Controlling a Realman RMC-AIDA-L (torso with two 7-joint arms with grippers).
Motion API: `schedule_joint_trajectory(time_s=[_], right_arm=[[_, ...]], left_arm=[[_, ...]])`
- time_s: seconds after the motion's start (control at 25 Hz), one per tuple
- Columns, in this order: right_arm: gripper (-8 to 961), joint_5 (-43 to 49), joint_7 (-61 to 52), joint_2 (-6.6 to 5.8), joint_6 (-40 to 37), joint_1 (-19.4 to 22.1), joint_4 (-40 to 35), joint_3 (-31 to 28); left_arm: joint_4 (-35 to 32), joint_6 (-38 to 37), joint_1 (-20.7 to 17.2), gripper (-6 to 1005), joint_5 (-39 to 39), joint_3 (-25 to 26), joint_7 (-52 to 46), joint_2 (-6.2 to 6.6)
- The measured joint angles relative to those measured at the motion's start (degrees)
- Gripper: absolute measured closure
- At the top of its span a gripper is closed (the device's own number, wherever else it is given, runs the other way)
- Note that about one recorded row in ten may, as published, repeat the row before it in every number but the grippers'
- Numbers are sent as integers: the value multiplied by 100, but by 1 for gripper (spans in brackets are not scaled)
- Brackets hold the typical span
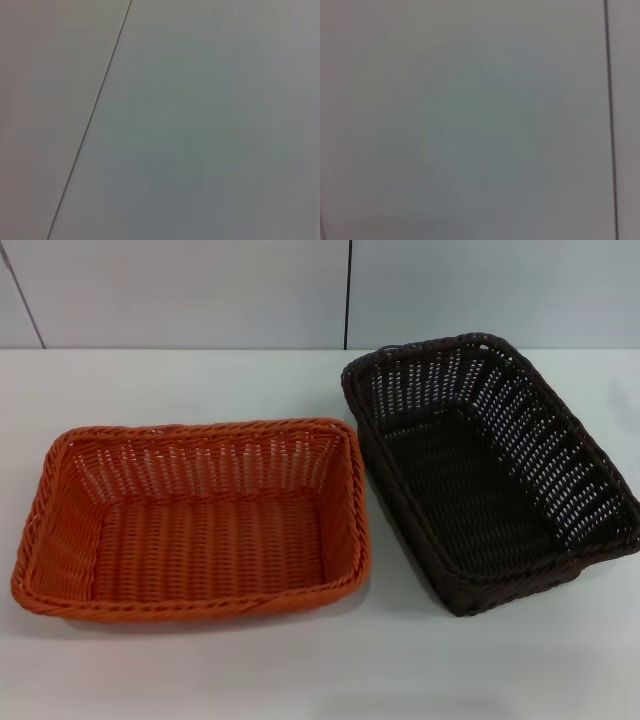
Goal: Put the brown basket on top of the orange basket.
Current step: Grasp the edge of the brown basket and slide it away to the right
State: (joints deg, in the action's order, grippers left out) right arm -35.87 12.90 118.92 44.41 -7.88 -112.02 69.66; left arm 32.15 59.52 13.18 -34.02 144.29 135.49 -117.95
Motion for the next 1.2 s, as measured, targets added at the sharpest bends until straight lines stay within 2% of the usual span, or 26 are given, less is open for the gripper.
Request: schedule_joint_trajectory(time_s=[0.2,0.36,0.48,0.56,0.68,0.8,0.84,0.92,1.0,1.08,1.12,1.2], right_arm=[[329,-514,6,-35,1384,-334,-281,-726],[330,-635,52,-66,2689,-786,-500,-1373],[332,-637,177,-257,3691,-1198,-529,-1641],[333,-637,332,-430,4214,-1423,-471,-1651],[334,-637,855,-623,4839,-1776,-263,-1613],[336,-638,1611,-761,5305,-2187,85,-1576],[336,-604,2191,-788,5572,-2460,310,-1494],[337,-573,2474,-779,5676,-2573,404,-1421],[378,-524,2985,-748,5798,-2757,524,-1218],[399,-493,3583,-727,5946,-2952,585,-709],[399,-493,3583,-727,5946,-2952,585,-709],[398,-406,3921,-709,6042,-3062,581,-336]], left_arm=[[-10,-20,79,540,-11,14,8,0],[-13,-29,145,540,-29,27,18,0],[-15,-29,181,540,-32,29,28,0],[-19,-34,205,540,-30,29,38,0],[-32,-36,236,540,-14,29,40,0],[-68,-37,259,540,-5,31,43,-5],[-98,-41,276,541,5,36,47,-12],[-119,-43,285,541,19,37,48,-16],[-167,-46,304,541,43,37,48,-23],[-212,-47,327,541,107,46,44,-25],[-222,-47,338,541,130,50,42,-25],[-237,-47,358,541,179,55,32,-26]])
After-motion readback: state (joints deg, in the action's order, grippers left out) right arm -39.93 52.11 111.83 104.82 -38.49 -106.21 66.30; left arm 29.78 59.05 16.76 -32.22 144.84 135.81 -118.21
